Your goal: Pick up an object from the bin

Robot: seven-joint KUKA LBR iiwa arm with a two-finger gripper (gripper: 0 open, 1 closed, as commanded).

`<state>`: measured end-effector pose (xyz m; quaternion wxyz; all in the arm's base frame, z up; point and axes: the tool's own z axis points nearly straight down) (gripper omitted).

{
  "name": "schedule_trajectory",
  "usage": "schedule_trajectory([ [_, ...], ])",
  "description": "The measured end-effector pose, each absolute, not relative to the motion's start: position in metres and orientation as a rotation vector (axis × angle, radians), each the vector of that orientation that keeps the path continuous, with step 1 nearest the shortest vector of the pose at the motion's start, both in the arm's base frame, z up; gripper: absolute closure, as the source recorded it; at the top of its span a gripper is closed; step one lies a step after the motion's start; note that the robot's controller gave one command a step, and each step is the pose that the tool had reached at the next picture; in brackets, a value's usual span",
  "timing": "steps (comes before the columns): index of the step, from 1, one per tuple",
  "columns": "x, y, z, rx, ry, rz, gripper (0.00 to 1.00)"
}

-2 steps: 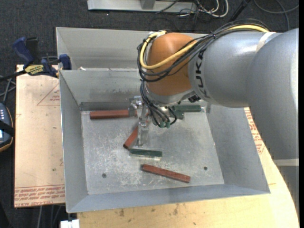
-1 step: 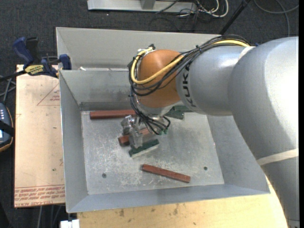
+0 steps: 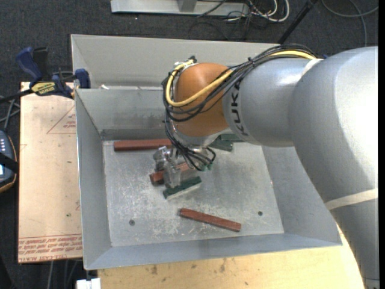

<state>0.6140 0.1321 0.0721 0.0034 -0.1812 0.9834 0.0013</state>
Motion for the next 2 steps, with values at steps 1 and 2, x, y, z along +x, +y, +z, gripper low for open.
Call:
schedule_trajectory([
  [1, 0.5990, 0.1407, 0.0723, -0.786, 3.032, -0.002, 1.00],
  [2, 0.5907, 0.1481, 0.0717, -1.061, 2.953, 0.002, 1.00],
])
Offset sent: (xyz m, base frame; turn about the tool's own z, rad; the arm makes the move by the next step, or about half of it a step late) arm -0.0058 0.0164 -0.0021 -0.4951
